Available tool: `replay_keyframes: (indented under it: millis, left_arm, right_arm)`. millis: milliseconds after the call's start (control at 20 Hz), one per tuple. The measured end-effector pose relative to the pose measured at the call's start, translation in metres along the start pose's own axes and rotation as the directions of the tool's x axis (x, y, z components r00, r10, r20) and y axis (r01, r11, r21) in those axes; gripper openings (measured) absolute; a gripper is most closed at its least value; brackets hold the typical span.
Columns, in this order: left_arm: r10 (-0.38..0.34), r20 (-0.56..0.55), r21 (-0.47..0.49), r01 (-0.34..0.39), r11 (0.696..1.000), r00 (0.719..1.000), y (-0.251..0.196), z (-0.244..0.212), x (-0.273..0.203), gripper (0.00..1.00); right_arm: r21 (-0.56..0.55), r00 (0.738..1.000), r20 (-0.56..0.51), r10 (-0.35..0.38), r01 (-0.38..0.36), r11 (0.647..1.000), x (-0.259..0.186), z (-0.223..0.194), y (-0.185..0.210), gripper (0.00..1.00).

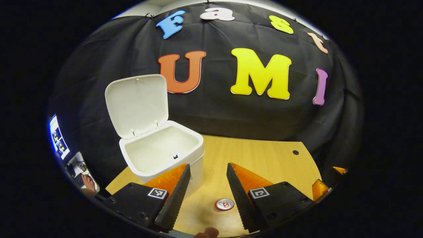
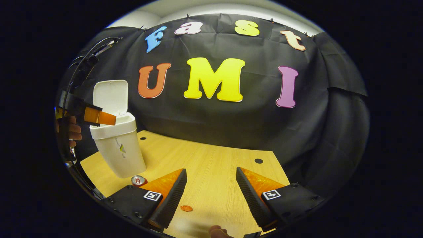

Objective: Press the lid of the desktop garbage bin to open it, pick up the crumpled paper on the desktop and throw it into the bin, then pick up the pop can on the desktop and drop it into the bin, and finally close the garbage bin lid.

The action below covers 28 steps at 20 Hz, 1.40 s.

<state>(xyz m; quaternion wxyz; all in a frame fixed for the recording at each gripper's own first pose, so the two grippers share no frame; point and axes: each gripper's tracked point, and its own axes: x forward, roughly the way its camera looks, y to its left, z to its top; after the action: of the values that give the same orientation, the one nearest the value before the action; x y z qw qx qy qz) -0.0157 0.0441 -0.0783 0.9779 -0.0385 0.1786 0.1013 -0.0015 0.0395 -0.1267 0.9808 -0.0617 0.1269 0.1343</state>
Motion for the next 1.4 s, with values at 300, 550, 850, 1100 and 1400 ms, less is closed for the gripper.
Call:
replay_keyframes:
  millis: [300,550,850,1100,1400]
  left_arm:
    - [-0.034,-0.128,-0.009,0.034,0.999,0.991,0.018,-0.073,0.012,0.80]
    - [-0.010,-0.240,0.023,0.016,1.000,0.971,0.026,-0.128,0.012,0.81]
    - [0.055,-0.334,0.055,-0.039,0.998,0.941,0.047,-0.177,0.020,0.94]
    - [0.036,-0.389,0.065,-0.011,0.998,0.921,0.053,-0.199,0.029,0.95]
    - [-0.109,-0.411,0.061,0.147,0.987,0.905,0.024,-0.210,0.032,0.96]
  right_arm:
    - [-0.054,0.987,-0.155,0.043,-0.052,0.997,0.002,-0.054,0.022,0.94]
    - [-0.058,0.953,-0.288,0.090,-0.111,0.992,0.017,-0.096,0.043,0.94]
    - [-0.040,0.888,-0.457,0.057,-0.084,0.996,0.046,-0.147,0.052,0.94]
    - [0.011,0.813,-0.577,0.075,-0.083,0.996,0.066,-0.192,0.067,0.94]
    - [-0.002,0.732,-0.679,0.063,-0.087,0.996,0.088,-0.225,0.081,0.94]
